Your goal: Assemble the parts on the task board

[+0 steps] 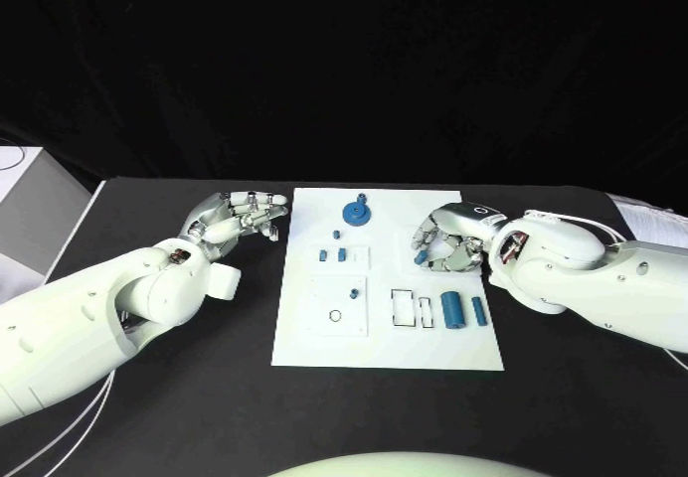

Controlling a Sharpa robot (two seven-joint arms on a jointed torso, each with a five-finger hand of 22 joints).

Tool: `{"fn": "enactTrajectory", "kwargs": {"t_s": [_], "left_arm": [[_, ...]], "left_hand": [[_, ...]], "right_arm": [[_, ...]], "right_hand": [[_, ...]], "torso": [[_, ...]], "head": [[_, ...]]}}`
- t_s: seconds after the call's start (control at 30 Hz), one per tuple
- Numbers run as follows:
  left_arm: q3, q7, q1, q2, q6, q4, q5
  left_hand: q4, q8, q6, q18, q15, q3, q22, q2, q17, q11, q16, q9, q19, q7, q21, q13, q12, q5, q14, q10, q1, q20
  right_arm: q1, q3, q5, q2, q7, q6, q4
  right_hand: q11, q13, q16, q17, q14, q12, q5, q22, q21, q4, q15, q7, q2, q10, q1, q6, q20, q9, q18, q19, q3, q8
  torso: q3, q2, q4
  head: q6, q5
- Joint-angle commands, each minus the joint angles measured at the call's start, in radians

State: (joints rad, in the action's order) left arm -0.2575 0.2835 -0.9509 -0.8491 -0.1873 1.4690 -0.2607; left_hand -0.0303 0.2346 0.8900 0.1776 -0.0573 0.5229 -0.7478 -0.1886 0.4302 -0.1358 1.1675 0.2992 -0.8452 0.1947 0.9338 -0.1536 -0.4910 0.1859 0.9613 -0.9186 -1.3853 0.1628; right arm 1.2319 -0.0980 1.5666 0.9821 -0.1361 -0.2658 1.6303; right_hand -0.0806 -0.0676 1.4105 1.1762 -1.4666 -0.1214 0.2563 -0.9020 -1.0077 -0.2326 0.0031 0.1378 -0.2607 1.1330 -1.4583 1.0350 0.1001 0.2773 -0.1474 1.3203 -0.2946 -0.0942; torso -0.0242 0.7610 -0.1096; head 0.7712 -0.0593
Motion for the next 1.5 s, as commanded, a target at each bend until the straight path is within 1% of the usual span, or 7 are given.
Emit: {"fn": "enactTrajectory", "kwargs": {"t_s": [0.03, 0.43, 0.5, 0.53, 0.6, 0.97, 1.5], "left_arm": [[-0.001, 0.005, 0.000, 0.001, 0.011, 0.001, 0.005], [-0.001, 0.004, 0.000, 0.001, 0.010, -0.001, 0.005], [-0.001, 0.004, 0.000, 0.001, 0.010, -0.001, 0.005], [-0.001, 0.004, 0.000, 0.002, 0.010, -0.001, 0.005], [-0.001, 0.004, 0.000, 0.002, 0.010, -0.001, 0.005], [-0.001, 0.001, 0.000, 0.001, 0.011, -0.001, 0.005], [-0.001, -0.008, 0.000, 0.000, 0.015, -0.003, 0.005]], "left_hand": [[-0.002, 0.005, -0.005, 0.006, -0.008, -0.004, 0.001, 0.006, -0.001, 0.001, 0.007, 0.000, -0.007, 0.002, -0.004, 0.001, -0.005, 0.005, 0.000, 0.008, -0.003, 0.000], [-0.003, 0.006, -0.005, 0.006, -0.008, -0.004, 0.002, 0.007, -0.001, 0.001, 0.007, 0.000, -0.007, 0.002, -0.005, 0.001, -0.006, 0.005, 0.000, 0.009, -0.002, 0.000], [-0.003, 0.006, -0.005, 0.006, -0.008, -0.004, 0.002, 0.007, -0.001, 0.001, 0.007, 0.000, -0.007, 0.002, -0.005, 0.001, -0.006, 0.005, 0.000, 0.009, -0.002, 0.000], [-0.003, 0.006, -0.005, 0.006, -0.008, -0.004, 0.002, 0.007, -0.001, 0.001, 0.007, 0.000, -0.007, 0.002, -0.005, 0.001, -0.006, 0.005, 0.000, 0.009, -0.002, 0.000], [-0.003, 0.006, -0.005, 0.006, -0.008, -0.004, 0.002, 0.007, -0.001, 0.001, 0.007, 0.000, -0.007, 0.002, -0.005, 0.001, -0.006, 0.005, 0.000, 0.009, -0.002, 0.000], [-0.004, 0.007, -0.005, 0.006, -0.008, -0.005, 0.002, 0.008, -0.001, 0.001, 0.007, 0.000, -0.008, 0.002, -0.006, 0.001, -0.007, 0.005, -0.001, 0.010, -0.001, 0.000], [-0.004, 0.008, -0.005, 0.006, -0.008, -0.004, 0.003, 0.008, -0.001, 0.001, 0.007, 0.000, -0.008, 0.002, -0.007, 0.001, -0.008, 0.005, -0.001, 0.011, -0.003, 0.000]], "right_arm": [[0.001, 0.001, 0.009, 0.000, 0.005, -0.008, 0.003], [0.000, 0.001, 0.011, 0.001, 0.000, 0.000, 0.004], [0.000, 0.001, 0.011, 0.001, 0.000, -0.002, 0.004], [0.000, 0.001, 0.012, 0.001, 0.001, -0.004, 0.004], [0.000, 0.001, 0.013, 0.000, 0.004, -0.010, 0.005], [-0.003, 0.001, 0.025, -0.007, 0.002, -0.021, 0.005], [-0.005, 0.001, -0.055, -0.006, -0.049, -0.086, 0.005]], "right_hand": [[-0.001, 0.000, 0.004, 0.004, -0.030, 0.002, 0.009, -0.003, -0.006, -0.005, -0.004, 0.001, 0.004, 0.006, -0.005, 0.007, -0.001, 0.001, 0.020, 0.006, -0.002, -0.001], [-0.001, 0.000, 0.011, 0.014, -0.031, 0.004, 0.015, -0.017, -0.015, -0.010, -0.004, 0.000, 0.009, 0.024, -0.025, 0.028, -0.001, 0.006, 0.022, 0.011, -0.028, -0.011], [0.000, 0.000, 0.012, 0.016, -0.032, 0.005, 0.007, -0.020, -0.017, -0.012, -0.005, 0.000, 0.011, 0.033, -0.032, 0.033, -0.002, 0.007, 0.022, 0.012, -0.042, -0.013], [0.002, -0.001, 0.015, 0.020, -0.032, 0.009, -0.040, -0.029, -0.022, -0.016, -0.008, -0.001, 0.015, 0.053, -0.045, 0.045, -0.004, 0.010, 0.023, 0.014, -0.080, -0.018], [0.004, -0.001, 0.016, 0.021, -0.032, 0.010, -0.045, -0.033, -0.025, -0.017, -0.008, -0.002, 0.016, 0.060, -0.048, 0.049, -0.005, 0.011, 0.024, 0.015, -0.091, -0.020], [0.039, -0.022, 0.026, 0.039, -0.036, 0.005, -0.108, -0.079, -0.057, 0.040, -0.037, -0.026, 0.059, 0.188, -0.072, 0.131, -0.030, 0.056, 0.029, 0.023, -0.215, -0.082], [0.043, -0.032, 0.028, 0.044, -0.037, 0.015, -0.111, -0.097, -0.068, 0.076, -0.041, -0.027, 0.066, 0.211, -0.056, 0.126, -0.035, 0.081, 0.031, 0.025, -0.252, -0.101]], "torso": [[0.0001, 0.000, 0.0001], [0.0001, -0.001, 0.0014], [0.0000, -0.001, 0.0012], [-0.0001, 0.000, 0.0008], [-0.0001, 0.000, 0.0007], [-0.0005, 0.001, 0.0001], [-0.0004, -0.001, -0.0006]], "head": [[-0.001, 0.000], [0.001, -0.001], [0.001, -0.001], [0.001, -0.002], [0.001, -0.003], [0.004, -0.004], [0.004, -0.009]]}}
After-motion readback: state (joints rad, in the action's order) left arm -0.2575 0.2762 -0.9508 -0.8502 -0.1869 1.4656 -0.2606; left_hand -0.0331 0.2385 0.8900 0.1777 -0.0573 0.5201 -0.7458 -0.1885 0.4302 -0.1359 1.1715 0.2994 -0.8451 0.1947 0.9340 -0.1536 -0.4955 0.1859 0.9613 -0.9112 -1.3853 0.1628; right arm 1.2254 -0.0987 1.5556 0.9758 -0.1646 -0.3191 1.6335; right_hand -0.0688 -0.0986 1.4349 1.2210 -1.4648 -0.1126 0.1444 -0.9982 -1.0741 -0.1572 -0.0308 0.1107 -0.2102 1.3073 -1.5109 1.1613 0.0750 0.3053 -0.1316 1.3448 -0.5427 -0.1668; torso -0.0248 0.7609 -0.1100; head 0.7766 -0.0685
